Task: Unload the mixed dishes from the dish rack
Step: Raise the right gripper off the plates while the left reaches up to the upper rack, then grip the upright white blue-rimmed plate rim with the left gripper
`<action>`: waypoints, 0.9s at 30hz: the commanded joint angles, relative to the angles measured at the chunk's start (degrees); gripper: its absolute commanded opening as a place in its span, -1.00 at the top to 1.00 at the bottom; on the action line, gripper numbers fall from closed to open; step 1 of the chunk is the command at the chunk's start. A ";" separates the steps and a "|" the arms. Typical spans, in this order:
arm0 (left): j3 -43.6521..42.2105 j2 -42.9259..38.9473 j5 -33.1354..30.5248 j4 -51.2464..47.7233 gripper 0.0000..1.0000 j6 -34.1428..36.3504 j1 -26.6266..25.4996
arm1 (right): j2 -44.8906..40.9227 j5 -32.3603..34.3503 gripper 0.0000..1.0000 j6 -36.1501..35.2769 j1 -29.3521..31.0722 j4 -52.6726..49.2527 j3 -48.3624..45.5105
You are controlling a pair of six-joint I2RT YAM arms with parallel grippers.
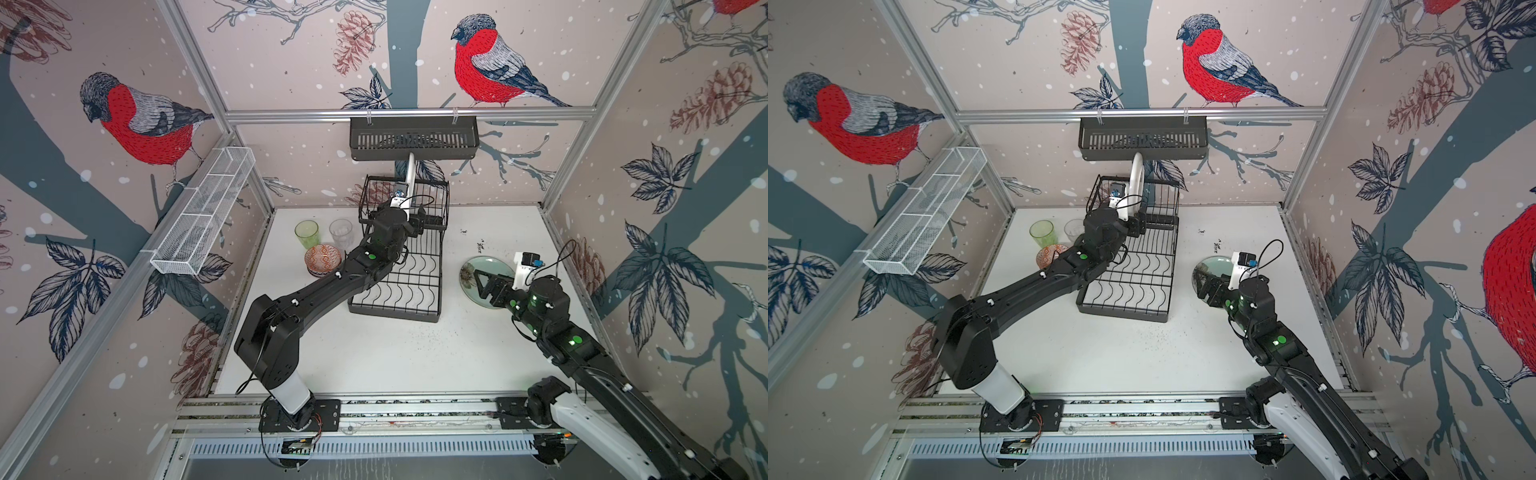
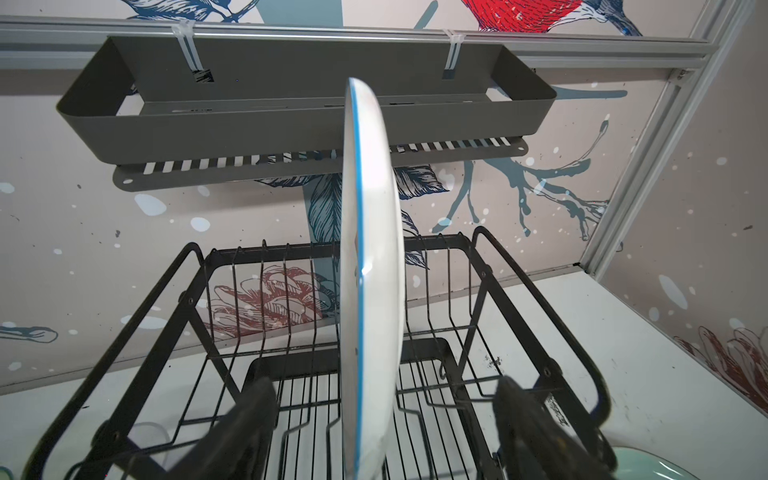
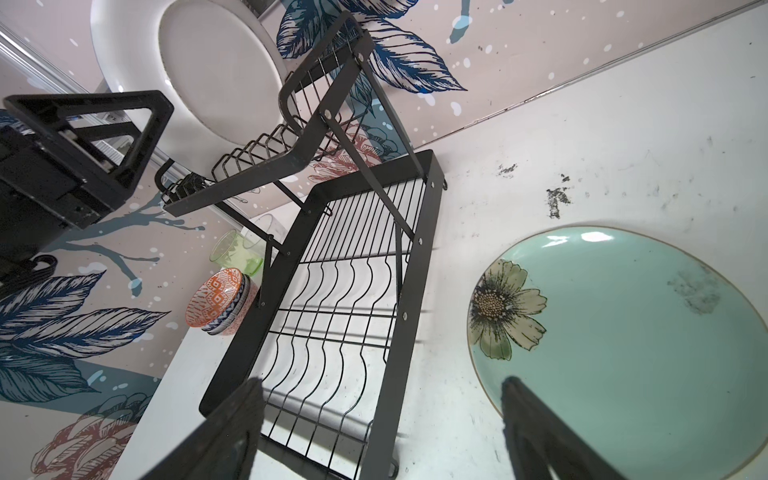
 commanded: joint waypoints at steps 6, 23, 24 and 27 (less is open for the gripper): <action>3.23 3.14 -2.63 -0.68 -0.40 1.46 0.54 | -0.31 2.40 -0.79 -0.80 0.03 -0.27 -0.50; 3.26 4.77 -3.54 4.16 -0.12 5.19 0.70 | 0.02 3.80 -0.81 0.24 -0.20 0.05 -1.42; 3.46 4.85 -3.47 4.31 -0.11 5.37 0.72 | -0.01 3.81 -0.82 0.25 -0.24 -0.05 -1.38; 3.53 5.16 -2.94 4.81 -0.10 5.76 0.72 | -0.05 3.94 -0.82 0.41 -0.31 -0.36 -1.33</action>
